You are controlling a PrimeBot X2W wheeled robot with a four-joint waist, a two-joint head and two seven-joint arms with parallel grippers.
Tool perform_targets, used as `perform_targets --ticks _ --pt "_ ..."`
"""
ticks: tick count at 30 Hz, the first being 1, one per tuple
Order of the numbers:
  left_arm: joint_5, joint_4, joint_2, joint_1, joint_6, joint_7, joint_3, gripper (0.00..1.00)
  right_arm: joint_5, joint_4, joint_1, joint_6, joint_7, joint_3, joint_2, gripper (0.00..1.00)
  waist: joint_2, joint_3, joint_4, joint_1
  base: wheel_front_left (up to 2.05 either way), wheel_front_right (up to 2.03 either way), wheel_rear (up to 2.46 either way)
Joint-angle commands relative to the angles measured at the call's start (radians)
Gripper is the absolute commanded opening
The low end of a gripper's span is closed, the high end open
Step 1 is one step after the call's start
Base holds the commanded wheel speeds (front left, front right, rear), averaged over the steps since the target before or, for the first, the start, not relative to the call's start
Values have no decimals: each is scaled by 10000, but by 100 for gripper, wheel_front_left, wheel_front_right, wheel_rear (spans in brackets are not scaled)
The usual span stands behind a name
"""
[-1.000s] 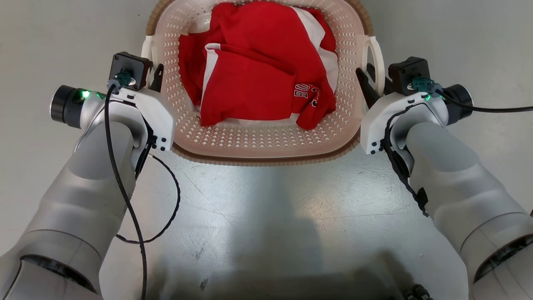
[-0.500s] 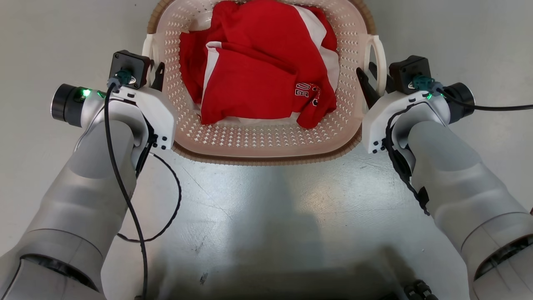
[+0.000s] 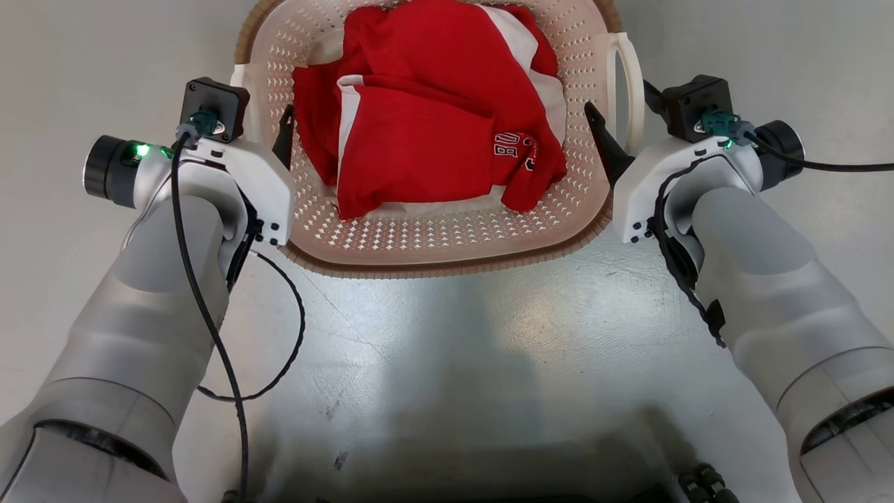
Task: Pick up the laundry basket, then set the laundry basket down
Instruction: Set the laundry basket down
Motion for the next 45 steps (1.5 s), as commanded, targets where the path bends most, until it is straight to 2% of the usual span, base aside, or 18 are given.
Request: perform_targets --ticks 1,12,20,32,45 --pt "47 -56 356 64 39 -51 187 100 -75 -54 598 58 -38 -10 183 100 0 -13 5 0 0 0 0" --pt "162 -118 456 245 101 -51 406 100 -729 -415 885 58 -38 -781 183 100 0 -318 7 0 0 0 0" --pt "233 -224 450 656 73 -51 545 100 -892 -651 1341 58 -38 -1065 183 100 0 -1032 -3 0 0 0 0" --pt "80 -975 479 1879 6 -51 1286 100 -981 -1152 1987 58 -38 -1419 183 100 0 -2669 -74 0 0 0 0" --pt "113 -2622 511 4218 15 -51 2983 100 -2106 -2588 3533 58 -38 -2773 183 100 0 -5358 -116 0 0 0 0"
